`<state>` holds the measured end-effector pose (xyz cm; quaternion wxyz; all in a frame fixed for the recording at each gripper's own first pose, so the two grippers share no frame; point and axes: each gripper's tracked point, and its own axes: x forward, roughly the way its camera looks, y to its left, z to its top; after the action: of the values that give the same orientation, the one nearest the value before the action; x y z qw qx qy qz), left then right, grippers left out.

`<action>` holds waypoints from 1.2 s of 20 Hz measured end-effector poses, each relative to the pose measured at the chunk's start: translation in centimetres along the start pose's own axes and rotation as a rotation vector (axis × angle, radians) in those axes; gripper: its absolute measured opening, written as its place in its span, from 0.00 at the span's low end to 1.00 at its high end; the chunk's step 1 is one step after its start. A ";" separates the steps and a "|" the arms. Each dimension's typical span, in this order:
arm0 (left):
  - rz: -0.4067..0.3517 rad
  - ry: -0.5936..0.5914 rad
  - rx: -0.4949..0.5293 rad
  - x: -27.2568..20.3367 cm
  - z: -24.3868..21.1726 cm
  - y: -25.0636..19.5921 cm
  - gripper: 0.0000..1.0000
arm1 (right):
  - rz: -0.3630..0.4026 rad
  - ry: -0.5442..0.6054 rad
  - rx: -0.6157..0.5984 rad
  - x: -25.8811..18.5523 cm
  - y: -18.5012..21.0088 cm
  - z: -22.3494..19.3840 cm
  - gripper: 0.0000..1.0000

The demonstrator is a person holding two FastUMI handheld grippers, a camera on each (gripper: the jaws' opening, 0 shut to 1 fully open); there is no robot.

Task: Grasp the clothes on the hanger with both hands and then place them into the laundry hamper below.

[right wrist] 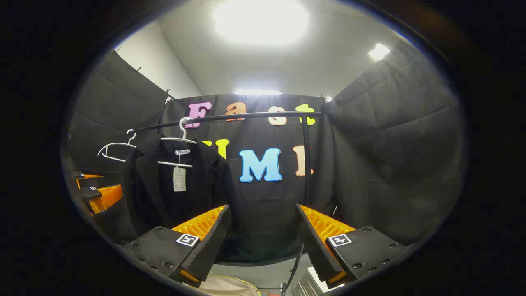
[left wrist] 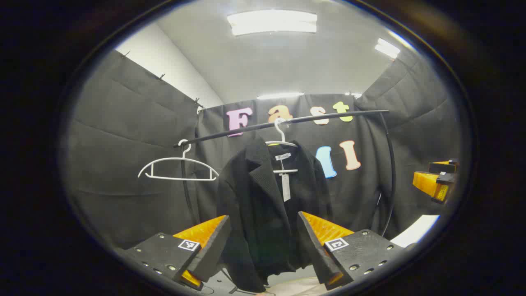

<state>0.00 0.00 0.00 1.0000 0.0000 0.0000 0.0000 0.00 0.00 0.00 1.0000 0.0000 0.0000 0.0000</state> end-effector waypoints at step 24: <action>-0.022 -0.015 0.011 0.1 0.3 0.0 0.93 | 0.002 -0.020 0.003 0.3 2.4 0.7 0.96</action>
<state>0.06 -0.04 0.31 0.9999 0.0057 -0.0074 -0.0109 0.33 2.40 0.71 0.9999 0.0015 -0.0098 0.0011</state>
